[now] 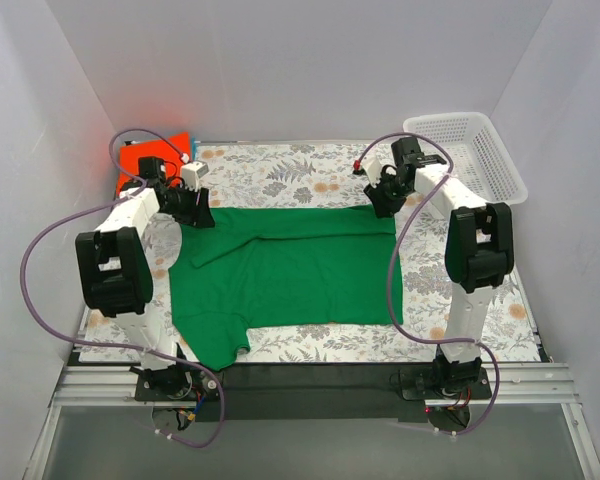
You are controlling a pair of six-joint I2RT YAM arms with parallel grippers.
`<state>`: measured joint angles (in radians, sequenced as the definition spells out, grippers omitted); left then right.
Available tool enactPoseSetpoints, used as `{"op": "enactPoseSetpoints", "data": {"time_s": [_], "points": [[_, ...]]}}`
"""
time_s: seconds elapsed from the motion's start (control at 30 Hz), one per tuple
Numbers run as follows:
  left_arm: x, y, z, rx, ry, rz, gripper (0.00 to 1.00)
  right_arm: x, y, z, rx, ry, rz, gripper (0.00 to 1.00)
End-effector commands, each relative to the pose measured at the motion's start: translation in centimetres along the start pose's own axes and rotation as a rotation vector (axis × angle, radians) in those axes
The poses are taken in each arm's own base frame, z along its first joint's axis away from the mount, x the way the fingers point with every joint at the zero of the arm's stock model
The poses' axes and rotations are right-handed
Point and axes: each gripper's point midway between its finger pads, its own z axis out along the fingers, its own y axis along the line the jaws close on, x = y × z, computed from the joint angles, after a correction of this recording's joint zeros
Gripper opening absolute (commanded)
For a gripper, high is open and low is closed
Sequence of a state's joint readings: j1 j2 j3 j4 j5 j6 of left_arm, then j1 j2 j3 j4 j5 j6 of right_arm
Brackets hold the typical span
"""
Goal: Fold and stack the t-shirts
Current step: Fold the tshirt
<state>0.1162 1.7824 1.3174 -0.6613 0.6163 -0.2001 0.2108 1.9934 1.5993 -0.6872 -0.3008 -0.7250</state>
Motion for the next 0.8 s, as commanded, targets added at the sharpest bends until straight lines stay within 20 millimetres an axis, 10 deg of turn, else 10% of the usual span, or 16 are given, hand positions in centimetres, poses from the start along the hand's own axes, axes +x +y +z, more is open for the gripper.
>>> {"op": "enactPoseSetpoints", "data": {"time_s": [0.0, 0.27, 0.77], "points": [[-1.8, -1.5, 1.6, 0.078, -0.032, -0.041, 0.43, 0.8, 1.2, 0.6, -0.052, 0.030, 0.073, 0.31], [-1.0, -1.6, 5.7, 0.078, 0.023, -0.026, 0.43, 3.3, 1.9, 1.9, -0.069, 0.104, 0.102, 0.28], [-0.4, -3.4, 7.6, 0.133, 0.044, -0.002, 0.44, 3.7, 1.8, 2.0, -0.066, 0.123, 0.097, 0.27]]}}
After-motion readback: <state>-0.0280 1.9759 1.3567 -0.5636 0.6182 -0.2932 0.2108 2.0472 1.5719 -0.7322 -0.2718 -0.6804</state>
